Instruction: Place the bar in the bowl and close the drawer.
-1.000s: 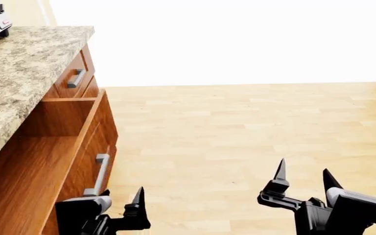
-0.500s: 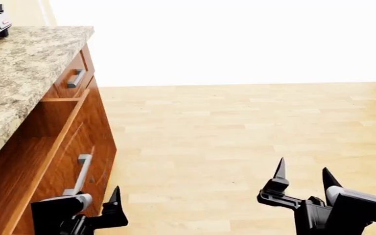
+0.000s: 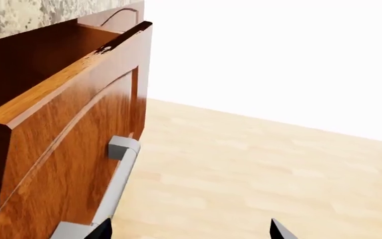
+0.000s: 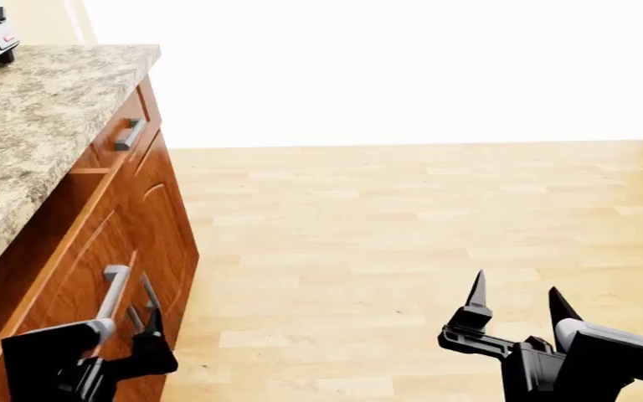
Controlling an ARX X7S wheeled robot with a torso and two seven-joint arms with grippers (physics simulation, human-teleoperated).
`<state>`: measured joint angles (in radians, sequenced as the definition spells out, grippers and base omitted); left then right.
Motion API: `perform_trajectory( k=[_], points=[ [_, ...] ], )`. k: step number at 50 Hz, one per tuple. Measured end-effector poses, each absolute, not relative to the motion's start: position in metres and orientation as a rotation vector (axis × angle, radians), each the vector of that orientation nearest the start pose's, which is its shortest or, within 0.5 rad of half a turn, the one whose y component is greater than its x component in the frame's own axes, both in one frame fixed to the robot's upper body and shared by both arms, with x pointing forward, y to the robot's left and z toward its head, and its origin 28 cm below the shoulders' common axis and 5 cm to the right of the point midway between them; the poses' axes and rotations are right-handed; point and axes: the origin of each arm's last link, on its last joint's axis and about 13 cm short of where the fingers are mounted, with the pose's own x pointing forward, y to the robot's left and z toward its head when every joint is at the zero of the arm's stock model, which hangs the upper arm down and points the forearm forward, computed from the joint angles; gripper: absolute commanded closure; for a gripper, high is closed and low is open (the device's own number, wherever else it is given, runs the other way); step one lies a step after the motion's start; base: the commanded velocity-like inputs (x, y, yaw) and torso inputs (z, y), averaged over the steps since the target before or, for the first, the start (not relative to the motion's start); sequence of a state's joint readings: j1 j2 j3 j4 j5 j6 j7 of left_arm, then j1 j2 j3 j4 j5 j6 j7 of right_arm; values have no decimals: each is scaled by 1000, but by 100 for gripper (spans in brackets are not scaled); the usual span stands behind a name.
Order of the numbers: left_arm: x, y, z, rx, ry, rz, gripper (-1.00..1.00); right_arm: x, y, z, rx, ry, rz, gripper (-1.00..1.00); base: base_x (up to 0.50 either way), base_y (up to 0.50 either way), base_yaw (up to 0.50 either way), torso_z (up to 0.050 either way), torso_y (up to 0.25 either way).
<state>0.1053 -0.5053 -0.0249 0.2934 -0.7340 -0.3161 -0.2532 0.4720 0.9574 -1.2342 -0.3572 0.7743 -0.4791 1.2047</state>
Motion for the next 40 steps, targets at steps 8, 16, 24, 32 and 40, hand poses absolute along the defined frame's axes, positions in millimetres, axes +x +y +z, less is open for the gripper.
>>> perform_trajectory(
  k=[8,16,24,32,40],
  points=[
    [184,303,61,-156,186,129,-100,178,-121,94,129,-79,-201,-100,0,0,0,1,1],
    [185,313,62,-136,184,168,-100,178,-121,97,127,-86,-201,-100,0,0,0,0,0],
    [186,324,63,-110,187,207,-100,179,-121,100,126,-93,-199,-100,0,0,0,0,1],
    [188,333,62,-74,200,241,-100,179,-121,102,127,-97,-196,-100,0,0,0,0,0],
    [190,343,64,-24,216,273,-100,180,-120,102,130,-97,-192,-100,0,0,0,1,1]
  ],
)
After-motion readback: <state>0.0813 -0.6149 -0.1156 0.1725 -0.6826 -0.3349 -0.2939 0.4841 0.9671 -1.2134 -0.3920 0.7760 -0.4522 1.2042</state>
